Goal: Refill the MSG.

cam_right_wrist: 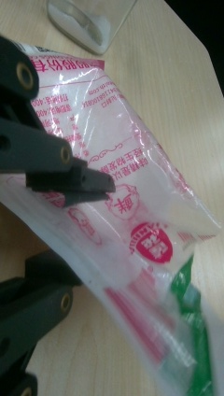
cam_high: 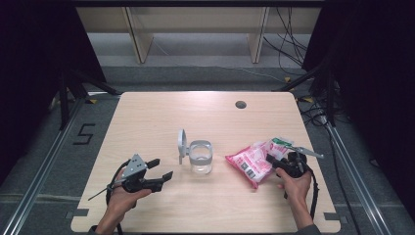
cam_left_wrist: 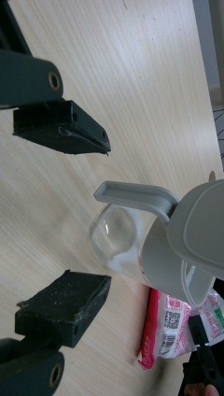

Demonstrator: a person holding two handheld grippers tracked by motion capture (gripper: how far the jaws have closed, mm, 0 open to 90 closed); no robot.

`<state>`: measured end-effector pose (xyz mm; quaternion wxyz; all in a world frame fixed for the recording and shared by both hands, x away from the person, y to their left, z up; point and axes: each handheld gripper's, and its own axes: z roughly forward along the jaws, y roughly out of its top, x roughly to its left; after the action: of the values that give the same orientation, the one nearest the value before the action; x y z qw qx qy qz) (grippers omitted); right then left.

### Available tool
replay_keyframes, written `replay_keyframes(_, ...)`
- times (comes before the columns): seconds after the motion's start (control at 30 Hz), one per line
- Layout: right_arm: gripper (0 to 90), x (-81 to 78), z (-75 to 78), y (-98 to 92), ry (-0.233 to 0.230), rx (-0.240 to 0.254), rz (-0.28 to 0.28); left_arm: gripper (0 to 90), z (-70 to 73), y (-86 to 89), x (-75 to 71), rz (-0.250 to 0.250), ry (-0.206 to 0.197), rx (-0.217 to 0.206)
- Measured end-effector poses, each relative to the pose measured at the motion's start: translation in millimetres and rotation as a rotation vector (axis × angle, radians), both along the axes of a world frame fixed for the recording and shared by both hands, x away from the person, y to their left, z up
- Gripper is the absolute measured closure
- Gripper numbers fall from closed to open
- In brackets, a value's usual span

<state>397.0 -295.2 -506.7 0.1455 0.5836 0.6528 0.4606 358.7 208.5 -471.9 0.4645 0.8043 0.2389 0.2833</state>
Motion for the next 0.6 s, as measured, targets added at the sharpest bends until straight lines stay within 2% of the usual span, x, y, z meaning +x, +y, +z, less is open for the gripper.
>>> replay_keyframes(0.07,81.1,1.0,-0.5,-0.2,-0.010,-0.004,0.018,29.5,-0.5,-0.4,-0.3,0.001,0.002,-0.001)
replay_keyframes(0.13,85.6,1.6,-0.9,0.2,-0.018,-0.024,0.017,29.5,-0.3,-0.6,-0.3,0.000,0.001,-0.001)
replay_keyframes(0.17,87.2,-0.2,0.3,3.0,0.003,-0.013,0.012,29.5,-0.8,-1.8,-0.3,0.000,0.004,-0.019)
replay_keyframes(0.2,87.9,2.1,-0.4,0.9,-0.014,-0.060,0.028,29.5,-0.6,-1.6,-0.4,0.000,0.003,-0.017)
replay_keyframes(0.23,88.4,3.6,-2.1,1.6,-0.033,-0.040,0.025,29.5,-0.2,-0.5,-0.3,0.000,0.001,0.000)
replay_keyframes(0.27,88.7,2.1,-0.2,1.3,-0.015,-0.035,0.023,29.5,-0.3,-0.5,-0.3,0.000,0.001,-0.001)
replay_keyframes(0.33,89.3,2.5,-0.4,1.8,-0.022,-0.032,0.022,29.5,0.5,0.3,0.1,0.003,-0.003,0.007)
replay_keyframes(0.4,88.5,4.2,-1.7,1.6,-0.031,-0.023,0.032,29.5,-0.1,-0.4,0.1,-0.001,0.002,-0.001)
replay_keyframes(0.47,86.9,3.8,-0.9,0.2,-0.016,-0.032,0.019,29.5,-1.1,-1.5,0.5,-0.007,-0.002,-0.014)
replay_keyframes(0.5,86.3,4.1,-1.1,0.8,-0.023,-0.029,0.015,29.5,-0.1,-1.5,-0.2,-0.002,0.003,-0.004)
replay_keyframes(0.57,85.0,5.0,-2.0,1.3,-0.030,-0.026,0.016,29.5,-1.4,-2.3,1.0,-0.011,-0.005,-0.017)
replay_keyframes(0.6,84.1,5.2,-2.0,1.3,-0.028,-0.028,0.013,29.4,-1.1,-2.0,0.5,-0.009,0.001,-0.009)
